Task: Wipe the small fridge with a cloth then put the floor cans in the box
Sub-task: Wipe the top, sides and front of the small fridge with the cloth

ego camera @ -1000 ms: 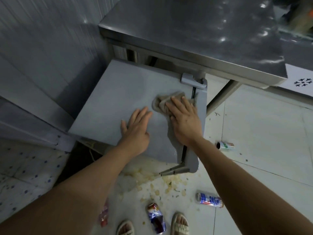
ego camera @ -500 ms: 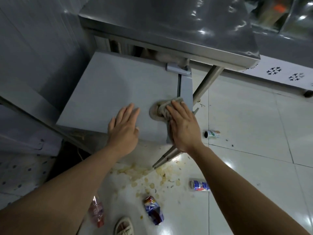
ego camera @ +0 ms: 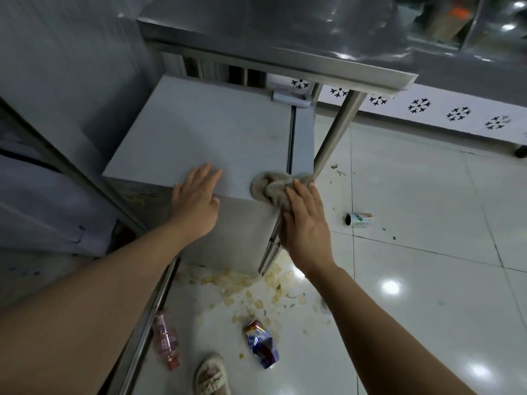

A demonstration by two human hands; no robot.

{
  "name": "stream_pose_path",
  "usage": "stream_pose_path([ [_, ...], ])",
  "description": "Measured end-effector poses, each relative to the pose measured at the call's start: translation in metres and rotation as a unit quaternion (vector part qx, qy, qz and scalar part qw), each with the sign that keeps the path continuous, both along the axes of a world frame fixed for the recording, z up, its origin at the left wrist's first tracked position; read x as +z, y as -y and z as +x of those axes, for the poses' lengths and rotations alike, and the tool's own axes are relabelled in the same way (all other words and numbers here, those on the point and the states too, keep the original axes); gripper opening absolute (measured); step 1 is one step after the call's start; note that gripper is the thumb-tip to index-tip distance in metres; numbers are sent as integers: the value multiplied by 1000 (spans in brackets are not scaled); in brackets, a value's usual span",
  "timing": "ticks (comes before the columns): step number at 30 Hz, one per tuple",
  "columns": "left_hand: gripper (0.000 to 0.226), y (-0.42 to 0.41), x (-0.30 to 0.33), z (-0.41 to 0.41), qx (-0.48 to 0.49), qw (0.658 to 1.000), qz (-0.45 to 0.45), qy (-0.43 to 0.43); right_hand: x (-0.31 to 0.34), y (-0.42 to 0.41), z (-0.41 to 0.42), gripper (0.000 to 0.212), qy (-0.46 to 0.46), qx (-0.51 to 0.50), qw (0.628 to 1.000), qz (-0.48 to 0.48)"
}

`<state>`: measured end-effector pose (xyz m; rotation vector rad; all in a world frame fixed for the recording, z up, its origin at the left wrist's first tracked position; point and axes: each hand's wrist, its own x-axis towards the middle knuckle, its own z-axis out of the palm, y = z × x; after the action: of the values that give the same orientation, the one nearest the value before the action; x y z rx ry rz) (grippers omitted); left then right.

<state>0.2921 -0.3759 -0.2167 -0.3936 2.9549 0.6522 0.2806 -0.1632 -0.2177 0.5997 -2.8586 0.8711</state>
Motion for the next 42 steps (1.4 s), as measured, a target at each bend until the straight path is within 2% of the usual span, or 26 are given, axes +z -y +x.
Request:
stream_pose_path([
  [5, 59, 9, 5, 7, -36, 999, -14, 28, 0, -3, -1, 40, -5, 13, 999, 29],
  [8, 59, 19, 8, 8, -66, 997, -21, 38, 2, 7, -22, 42, 17, -22, 999, 45],
  [11, 54, 37, 9, 8, -90, 995, -50, 13, -1, 24, -29, 46, -1, -71, 995, 76],
  [13, 53, 60, 7, 10, -69, 994, -82, -18, -6, 31, -22, 49, -29, -96, 990, 94],
  [15, 55, 86, 2, 15, -51, 993, -97, -41, -13, 40, -9, 48, -60, -117, 988, 82],
  [20, 72, 119, -10, 18, -123, 988, -79, -39, -23, 96, 10, 43, -99, -178, 979, 15],
  [25, 81, 132, -14, 15, -152, 985, -60, -54, -29, 170, 17, 47, -91, -157, 983, 17],
  [28, 82, 135, -11, 15, -171, 983, -40, -61, -28, 161, 16, 48, -100, -100, 988, 60],
  [31, 73, 145, -10, 25, -165, 979, -20, -121, -28, 121, 11, 50, -111, -74, 984, 118],
  [34, 67, 158, -20, 40, -116, 972, 0, -206, -30, 117, 9, 40, -125, -159, 977, 66],
  [36, 66, 161, -29, 42, -113, 963, 27, -243, -36, 140, 10, 38, -146, -169, 974, 40],
  [42, 61, 165, -48, 34, -84, 929, 66, -354, -53, 231, 24, 36, -247, -99, 964, -8],
])
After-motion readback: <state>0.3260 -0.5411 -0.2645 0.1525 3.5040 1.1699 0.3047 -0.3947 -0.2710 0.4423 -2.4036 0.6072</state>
